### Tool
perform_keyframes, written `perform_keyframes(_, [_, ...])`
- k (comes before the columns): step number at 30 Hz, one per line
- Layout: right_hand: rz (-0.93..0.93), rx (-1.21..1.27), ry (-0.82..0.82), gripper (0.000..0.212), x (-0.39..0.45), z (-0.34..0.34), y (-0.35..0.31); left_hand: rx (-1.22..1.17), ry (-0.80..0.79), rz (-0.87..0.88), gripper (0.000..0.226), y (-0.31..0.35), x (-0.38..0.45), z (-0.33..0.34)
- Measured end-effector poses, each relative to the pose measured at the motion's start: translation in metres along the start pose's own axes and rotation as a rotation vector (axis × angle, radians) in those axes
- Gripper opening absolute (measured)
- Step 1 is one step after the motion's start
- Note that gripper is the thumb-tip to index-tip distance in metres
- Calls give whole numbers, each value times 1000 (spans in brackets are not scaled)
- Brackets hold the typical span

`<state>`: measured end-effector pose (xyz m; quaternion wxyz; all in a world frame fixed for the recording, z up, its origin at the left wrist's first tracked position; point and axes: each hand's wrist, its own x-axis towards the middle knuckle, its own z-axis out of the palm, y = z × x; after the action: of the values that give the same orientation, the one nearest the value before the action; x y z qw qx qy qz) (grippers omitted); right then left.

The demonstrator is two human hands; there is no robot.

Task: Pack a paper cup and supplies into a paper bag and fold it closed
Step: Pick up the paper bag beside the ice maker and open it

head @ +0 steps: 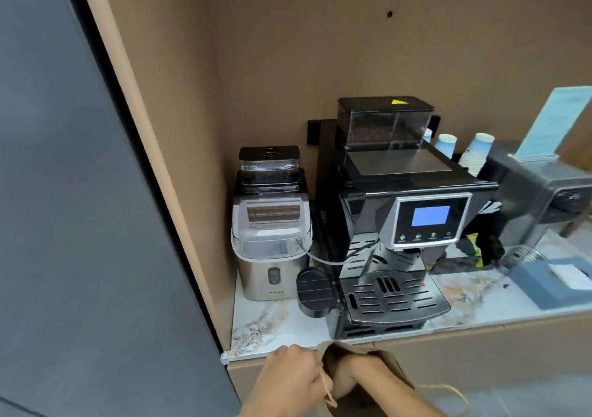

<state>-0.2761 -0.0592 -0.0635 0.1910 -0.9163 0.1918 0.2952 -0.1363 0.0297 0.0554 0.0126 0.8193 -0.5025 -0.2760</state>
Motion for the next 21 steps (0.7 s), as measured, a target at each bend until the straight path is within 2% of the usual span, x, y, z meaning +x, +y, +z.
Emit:
perform_keyframes(1, [118,88,45,39,-7,-31,10,-11,-12,13,36,4,2,1])
perform_keyframes(2, [276,202,-6,40,-5,-60,5,-26,-24,14,37,7,4,2])
perform_keyframes(3, [332,241,-28,39,-1,-66,1,-58,-28,20,37,11,7,3])
perform_keyframes(5, [260,238,-32,40,-7,-76,3,-135,-41,25,34,17,11,5])
perform_keyframes(8, [238,378,18,48,-44,-82,9,-245,-10,68,30,25,16,6])
perform_keyframes(12, [169,698,331,47,-102,-92,19,-325,23,157,42,42,19,10])
perform_keyframes(16, [140,960,660,16,-165,-90,35,-366,100,207,66,66,21,24])
perform_keyframes(18, [224,996,830,12,-194,-83,46,-411,121,239,68,81,23,32])
perform_keyframes(21, [498,928,989,37,-217,-70,58,-484,200,250,68,104,26,45])
